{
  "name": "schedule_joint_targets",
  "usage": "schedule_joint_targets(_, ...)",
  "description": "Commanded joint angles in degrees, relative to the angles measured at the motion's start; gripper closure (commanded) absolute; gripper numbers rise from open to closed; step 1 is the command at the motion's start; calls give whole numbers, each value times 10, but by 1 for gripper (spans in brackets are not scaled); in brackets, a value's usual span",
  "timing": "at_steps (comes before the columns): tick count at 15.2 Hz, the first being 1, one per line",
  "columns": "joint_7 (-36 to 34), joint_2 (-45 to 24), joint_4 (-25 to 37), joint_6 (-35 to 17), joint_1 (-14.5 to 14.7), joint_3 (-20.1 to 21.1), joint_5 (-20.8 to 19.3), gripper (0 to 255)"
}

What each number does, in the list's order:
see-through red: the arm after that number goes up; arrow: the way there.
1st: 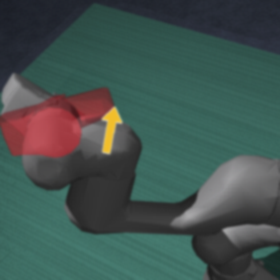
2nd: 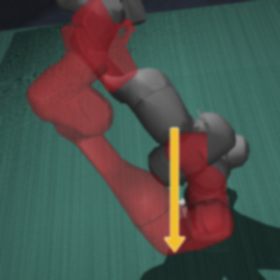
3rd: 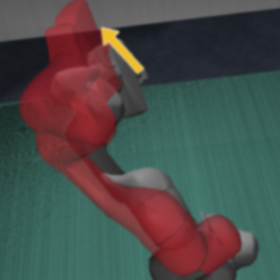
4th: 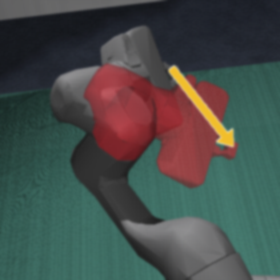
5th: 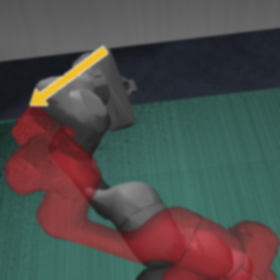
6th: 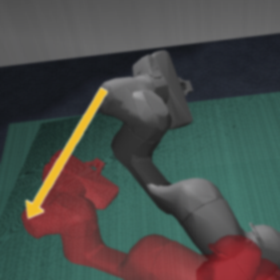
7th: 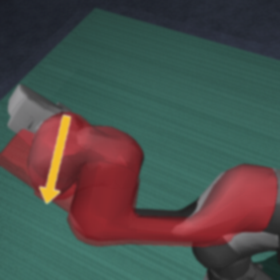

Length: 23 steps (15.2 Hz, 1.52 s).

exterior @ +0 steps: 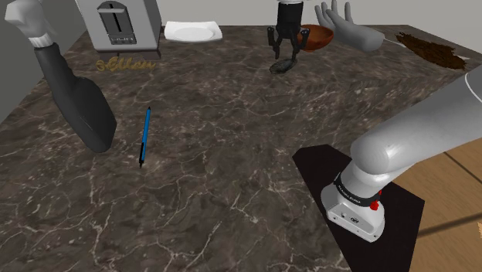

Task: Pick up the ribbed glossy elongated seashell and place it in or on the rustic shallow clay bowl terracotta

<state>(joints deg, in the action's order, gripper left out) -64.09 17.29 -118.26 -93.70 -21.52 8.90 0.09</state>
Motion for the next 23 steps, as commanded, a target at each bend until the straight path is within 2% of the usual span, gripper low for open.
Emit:
schedule_joint_targets(1,-1,-4,-5,-23,2,2,3,255)
schedule_joint_targets(8,0,-7,52,31,2,1,2,255)
schedule_joint_targets(9,-2,-7,45,24,3,2,2,255)
schedule_joint_targets(10,-2,-7,45,24,3,2,2,0)
schedule_joint_targets(14,-32,-3,37,30,22,28,18,0)
schedule_joint_targets(21,-31,8,-31,-27,23,29,20,0)
schedule_joint_targets(23,-31,8,-31,-27,23,29,20,0)
